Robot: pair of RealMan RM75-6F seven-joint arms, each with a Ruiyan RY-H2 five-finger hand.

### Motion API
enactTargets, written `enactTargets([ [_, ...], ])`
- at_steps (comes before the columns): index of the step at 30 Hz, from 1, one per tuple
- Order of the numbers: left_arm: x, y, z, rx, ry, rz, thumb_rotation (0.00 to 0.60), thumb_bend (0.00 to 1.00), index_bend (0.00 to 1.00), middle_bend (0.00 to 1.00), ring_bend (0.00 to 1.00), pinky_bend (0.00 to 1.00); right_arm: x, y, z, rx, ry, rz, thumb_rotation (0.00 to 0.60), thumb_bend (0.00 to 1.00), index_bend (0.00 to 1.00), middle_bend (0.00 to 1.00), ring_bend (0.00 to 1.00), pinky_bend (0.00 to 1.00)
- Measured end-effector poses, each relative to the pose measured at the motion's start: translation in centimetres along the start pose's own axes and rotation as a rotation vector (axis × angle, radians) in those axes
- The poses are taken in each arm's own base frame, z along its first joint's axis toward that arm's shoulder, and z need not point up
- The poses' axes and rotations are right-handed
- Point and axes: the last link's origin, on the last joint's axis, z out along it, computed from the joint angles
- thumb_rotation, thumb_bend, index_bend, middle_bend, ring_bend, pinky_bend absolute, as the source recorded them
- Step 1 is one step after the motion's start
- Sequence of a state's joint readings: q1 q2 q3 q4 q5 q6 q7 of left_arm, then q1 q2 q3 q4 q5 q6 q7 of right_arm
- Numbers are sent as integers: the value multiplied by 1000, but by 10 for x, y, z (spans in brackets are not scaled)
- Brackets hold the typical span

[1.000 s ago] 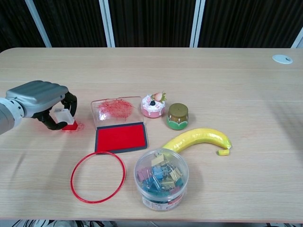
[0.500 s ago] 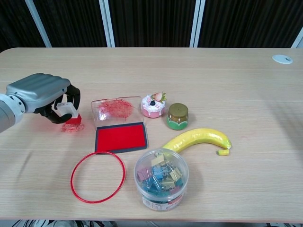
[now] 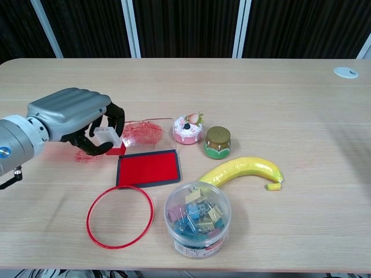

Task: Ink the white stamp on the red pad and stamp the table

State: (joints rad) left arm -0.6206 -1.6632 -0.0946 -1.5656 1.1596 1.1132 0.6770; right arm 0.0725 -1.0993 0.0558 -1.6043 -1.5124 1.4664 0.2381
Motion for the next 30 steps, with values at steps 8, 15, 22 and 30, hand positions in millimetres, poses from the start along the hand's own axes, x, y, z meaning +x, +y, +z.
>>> enactTargets([
  [8, 1, 19, 8, -15, -16, 6, 600, 490, 699, 715, 569, 630, 0, 0, 0, 1, 1, 1, 600, 120, 0, 0, 0, 175],
  [15, -4, 33, 20, -18, -37, 16, 600, 490, 701, 717, 571, 630, 0, 0, 0, 1, 0, 2, 600, 120, 0, 0, 0, 175],
  [22, -11, 40, 27, -23, -59, 44, 600, 491, 703, 720, 574, 631, 0, 0, 0, 0, 0, 2, 600, 120, 0, 0, 0, 175],
  [30, -15, 45, 29, -27, -77, 64, 600, 492, 712, 728, 579, 637, 0, 0, 0, 0, 0, 2, 600, 120, 0, 0, 0, 175],
])
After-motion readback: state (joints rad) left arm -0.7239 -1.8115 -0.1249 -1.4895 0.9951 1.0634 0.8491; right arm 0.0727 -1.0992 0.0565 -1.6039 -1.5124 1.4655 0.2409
